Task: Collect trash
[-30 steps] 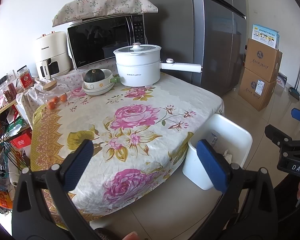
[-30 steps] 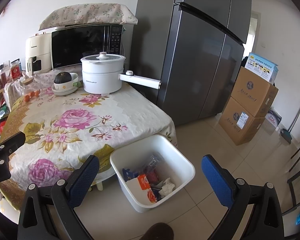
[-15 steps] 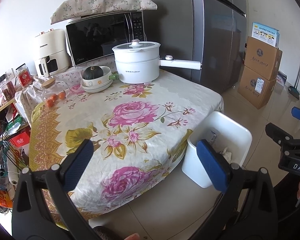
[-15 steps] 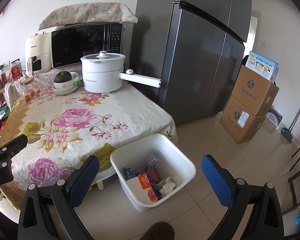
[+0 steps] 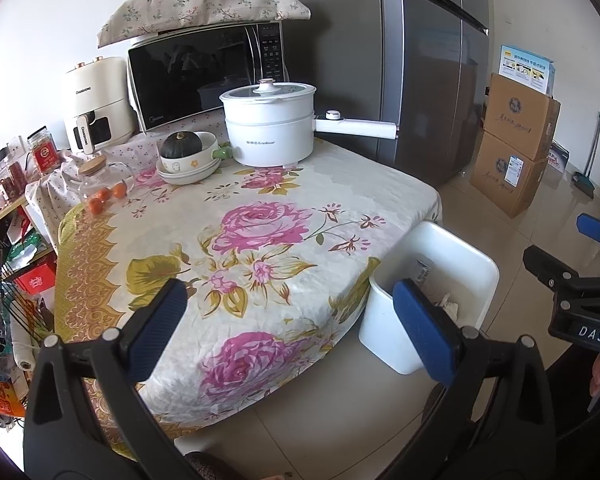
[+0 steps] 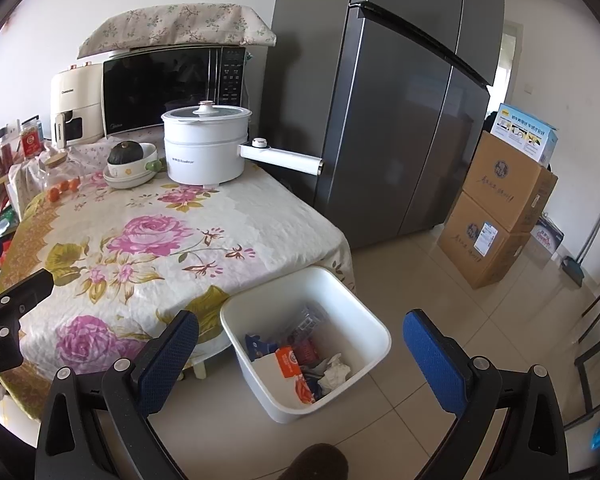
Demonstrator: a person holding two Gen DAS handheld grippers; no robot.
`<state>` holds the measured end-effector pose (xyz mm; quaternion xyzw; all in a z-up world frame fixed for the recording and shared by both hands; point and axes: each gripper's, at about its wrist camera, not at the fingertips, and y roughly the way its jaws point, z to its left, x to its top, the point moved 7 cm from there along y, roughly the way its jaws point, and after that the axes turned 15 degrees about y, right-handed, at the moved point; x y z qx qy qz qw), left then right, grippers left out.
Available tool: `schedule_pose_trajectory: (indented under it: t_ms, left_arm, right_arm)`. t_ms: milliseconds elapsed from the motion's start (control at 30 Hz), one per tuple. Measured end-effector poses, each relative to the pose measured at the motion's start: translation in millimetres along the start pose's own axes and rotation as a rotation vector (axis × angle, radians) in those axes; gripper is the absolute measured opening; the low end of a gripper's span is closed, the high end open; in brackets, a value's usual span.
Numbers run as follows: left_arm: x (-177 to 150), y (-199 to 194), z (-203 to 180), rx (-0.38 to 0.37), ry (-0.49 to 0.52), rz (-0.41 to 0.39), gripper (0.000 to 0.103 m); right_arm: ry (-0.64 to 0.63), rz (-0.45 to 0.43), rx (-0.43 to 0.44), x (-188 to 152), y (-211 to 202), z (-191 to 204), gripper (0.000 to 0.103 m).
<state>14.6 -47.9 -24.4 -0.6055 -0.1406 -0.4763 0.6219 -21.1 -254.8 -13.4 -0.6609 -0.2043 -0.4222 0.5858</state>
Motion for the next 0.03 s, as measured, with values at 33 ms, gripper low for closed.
schedule_pose_trajectory:
  t_ms: [33]
  left_arm:
    - [-0.2, 0.3, -0.2, -0.005, -0.005, 0.003, 0.102]
  right_arm:
    - [0.001, 0.003, 0.003, 0.0, 0.3, -0.2, 0.103]
